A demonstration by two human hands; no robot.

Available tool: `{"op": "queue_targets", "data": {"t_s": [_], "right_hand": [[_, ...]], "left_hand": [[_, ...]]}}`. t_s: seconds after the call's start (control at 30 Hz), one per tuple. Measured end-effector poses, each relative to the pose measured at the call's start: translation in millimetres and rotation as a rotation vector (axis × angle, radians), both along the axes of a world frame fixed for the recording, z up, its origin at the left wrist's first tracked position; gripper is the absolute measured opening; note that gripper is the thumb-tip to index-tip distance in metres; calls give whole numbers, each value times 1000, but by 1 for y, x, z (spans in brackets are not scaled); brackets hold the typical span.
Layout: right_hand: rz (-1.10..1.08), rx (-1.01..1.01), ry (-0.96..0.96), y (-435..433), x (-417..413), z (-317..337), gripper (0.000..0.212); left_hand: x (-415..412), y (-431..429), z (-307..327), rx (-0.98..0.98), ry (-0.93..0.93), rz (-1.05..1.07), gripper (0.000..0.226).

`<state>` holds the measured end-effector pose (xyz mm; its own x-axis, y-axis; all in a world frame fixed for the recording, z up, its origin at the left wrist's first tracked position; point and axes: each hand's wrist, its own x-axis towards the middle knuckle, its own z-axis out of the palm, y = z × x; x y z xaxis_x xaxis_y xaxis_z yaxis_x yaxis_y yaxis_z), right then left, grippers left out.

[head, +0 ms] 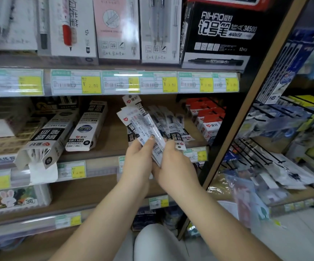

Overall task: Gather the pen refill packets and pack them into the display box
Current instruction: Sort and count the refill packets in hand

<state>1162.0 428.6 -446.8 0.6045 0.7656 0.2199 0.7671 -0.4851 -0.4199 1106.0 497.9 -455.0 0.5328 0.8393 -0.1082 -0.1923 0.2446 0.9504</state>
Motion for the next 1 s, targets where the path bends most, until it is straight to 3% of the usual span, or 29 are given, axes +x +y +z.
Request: {"op": "queue_targets", "data": {"t_s": [0.07, 0.23, 0.33, 0.4, 0.57, 0.63, 0.77, 0.8, 0.93, 1.0], "right_hand": [[54, -5, 137, -3, 0, 1, 51], [169, 224, 780, -6, 8, 4, 19], [139, 351, 952, -6, 7, 3, 12], [136, 382, 952, -5, 2, 0, 13], [64, 265, 383, 0, -11, -5, 9], [47, 246, 309, 1, -18, -7, 11], [127, 244, 422, 5, -25, -15, 33], [156, 230, 478, 5, -24, -14, 35], [275, 208, 690, 2, -13, -13, 39], [305, 235, 745, 3, -11, -14, 40]], "left_hand": [[-1, 2, -1, 4, -15, -4, 23], [-10, 12, -7, 24, 8, -79, 26], [-13, 12, -8, -29, -26, -97, 28], [-14, 10, -9, -48, -47, -79, 27], [-13, 1, -12, 65, -21, -22, 51], [-12, 0, -13, 56, -10, -29, 45], [-13, -1, -11, -48, -11, -43, 24], [-13, -1, -10, -53, 0, -41, 29], [-11, -2, -6, -51, 19, -50, 83], [-11, -1, -4, -63, 21, -67, 72]]}}
